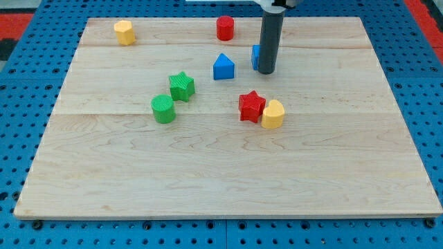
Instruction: Slide the blue cube to the top right
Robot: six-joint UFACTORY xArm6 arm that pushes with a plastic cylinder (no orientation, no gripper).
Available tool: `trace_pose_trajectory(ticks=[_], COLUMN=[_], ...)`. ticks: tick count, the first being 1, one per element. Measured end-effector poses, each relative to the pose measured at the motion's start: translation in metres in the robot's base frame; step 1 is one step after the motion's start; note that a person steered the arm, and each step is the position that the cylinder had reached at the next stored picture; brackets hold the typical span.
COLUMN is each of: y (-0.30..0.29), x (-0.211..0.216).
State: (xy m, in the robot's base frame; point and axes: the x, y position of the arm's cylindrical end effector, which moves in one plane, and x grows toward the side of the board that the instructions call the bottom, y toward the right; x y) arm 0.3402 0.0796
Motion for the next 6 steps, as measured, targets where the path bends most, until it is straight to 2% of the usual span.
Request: trace_pose_trajectory(ticks=[2, 3, 4, 5, 6], y=[-0.047, -0.008, 0.039, 0.034, 0.057], x=[-0.017, -0.036, -0.038, -0.015, -0.042])
